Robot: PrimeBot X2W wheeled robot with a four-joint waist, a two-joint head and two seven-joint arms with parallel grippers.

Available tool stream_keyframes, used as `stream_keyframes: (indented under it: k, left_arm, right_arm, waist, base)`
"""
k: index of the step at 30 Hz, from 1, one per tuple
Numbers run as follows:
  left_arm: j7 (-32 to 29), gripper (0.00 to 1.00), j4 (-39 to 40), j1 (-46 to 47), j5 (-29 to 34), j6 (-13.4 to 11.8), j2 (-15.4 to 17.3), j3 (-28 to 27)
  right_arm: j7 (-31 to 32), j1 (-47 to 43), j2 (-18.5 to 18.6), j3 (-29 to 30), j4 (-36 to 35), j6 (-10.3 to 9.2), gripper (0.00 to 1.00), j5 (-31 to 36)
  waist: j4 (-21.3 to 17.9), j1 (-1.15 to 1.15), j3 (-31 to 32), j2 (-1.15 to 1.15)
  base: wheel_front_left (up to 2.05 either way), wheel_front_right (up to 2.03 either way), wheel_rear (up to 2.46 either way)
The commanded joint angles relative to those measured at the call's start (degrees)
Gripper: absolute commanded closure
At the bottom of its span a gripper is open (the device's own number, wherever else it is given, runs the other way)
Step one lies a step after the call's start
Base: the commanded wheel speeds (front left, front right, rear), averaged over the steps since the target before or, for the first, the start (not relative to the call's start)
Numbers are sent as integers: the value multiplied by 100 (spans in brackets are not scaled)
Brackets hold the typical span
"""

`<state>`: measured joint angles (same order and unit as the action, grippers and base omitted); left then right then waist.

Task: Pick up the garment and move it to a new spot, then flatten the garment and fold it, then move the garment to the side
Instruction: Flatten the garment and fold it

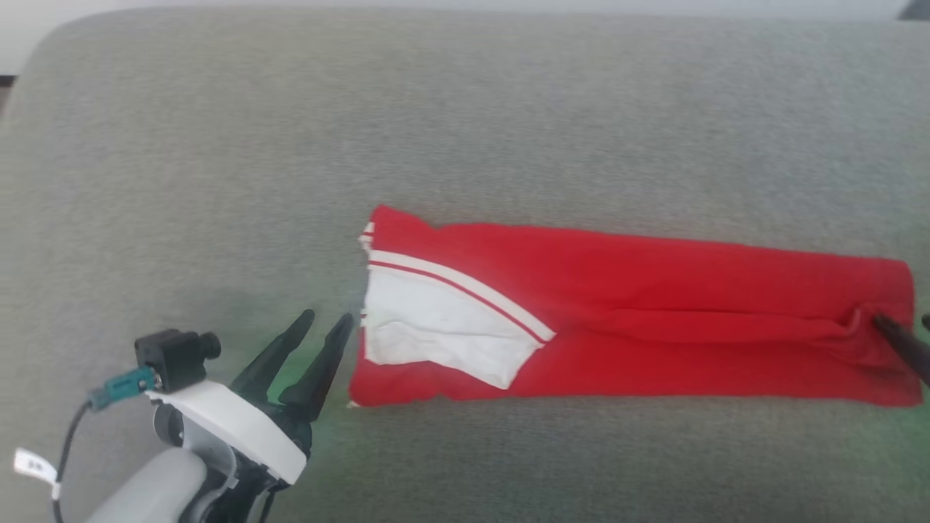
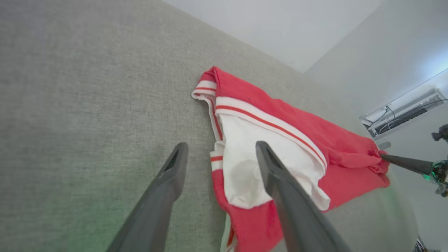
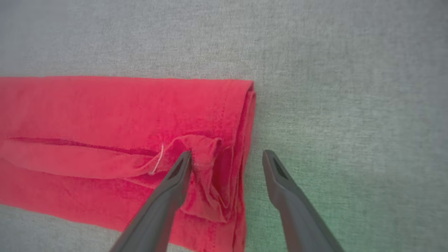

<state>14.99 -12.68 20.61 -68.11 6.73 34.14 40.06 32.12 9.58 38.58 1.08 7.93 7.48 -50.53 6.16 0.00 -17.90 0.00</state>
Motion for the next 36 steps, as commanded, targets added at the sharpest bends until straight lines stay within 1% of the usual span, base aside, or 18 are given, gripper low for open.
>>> stream_keyframes:
  k: [1,6,10,12,13,15,18,20,22,23,24,27,31,35,36]
  left_arm:
    - [23,0,-34,-77,103,-17,-70,-112]
    - [23,0,-412,-406,808,-7,-679,-869]
    - [24,0,-543,-608,1596,23,-1109,-1600]
    - [23,0,-486,-689,2131,34,-1319,-2005]
    - [23,0,-355,-797,2757,37,-1531,-2457]
    - [23,0,-130,-924,3433,28,-1769,-2933]
    - [24,0,201,-1122,4414,41,-2058,-3348]
    - [24,0,375,-1210,4804,52,-2252,-3543]
    - [24,0,491,-1286,5096,64,-2364,-3684]
    - [24,0,519,-1314,5185,67,-2436,-3729]
    - [24,0,538,-1340,5271,66,-2486,-3768]
    - [25,0,627,-1318,5408,74,-2527,-3788]
    - [24,0,741,-1275,5421,75,-2538,-3829]
    - [25,0,817,-1236,5429,73,-2488,-3782]
    - [25,0,817,-1236,5429,73,-2488,-3782]
  right_arm:
    - [46,-20,-52,18,46,1,0,15]
    - [425,41,-226,71,499,1,0,87]
    - [704,50,-367,110,730,1,0,163]
    - [814,55,-427,160,819,1,0,227]
    - [901,77,-499,188,900,1,0,298]
    - [984,107,-584,206,945,1,0,374]
    - [1090,139,-723,185,975,3,0,519]
    - [1140,187,-811,174,969,4,0,583]
    - [1159,235,-865,154,955,14,65,650]
    - [1150,262,-887,175,961,14,87,679]
    - [1095,307,-897,205,975,14,100,725]
    - [1012,443,-907,299,1004,6,100,831]
    - [824,688,-816,641,1089,-13,100,970]
    - [594,784,-607,1025,1193,-11,100,1250]
    - [594,784,-607,1025,1193,-11,100,1250]
  waist:
    - [132,0,54,0]
    - [388,0,90,0]
    - [517,0,121,0]
    - [556,0,138,0]
    - [577,0,158,0]
    - [584,0,166,0]
    - [570,0,180,0]
    - [551,0,170,0]
    - [518,0,148,0]
    - [502,0,134,0]
    - [480,0,117,0]
    - [385,0,46,0]
    - [222,0,-49,0]
    - [50,0,-130,0]
    - [50,0,-130,0]
  base:
    - [0,0,0]
    - [0,0,0]
    - [0,0,0]
    - [0,0,0]
    - [0,0,0]
    - [0,0,0]
    - [0,0,0]
    - [0,0,0]
    - [0,0,0]
    - [0,0,0]
    - [0,0,0]
    - [0,0,0]
    - [0,0,0]
    - [0,0,0]
    - [0,0,0]
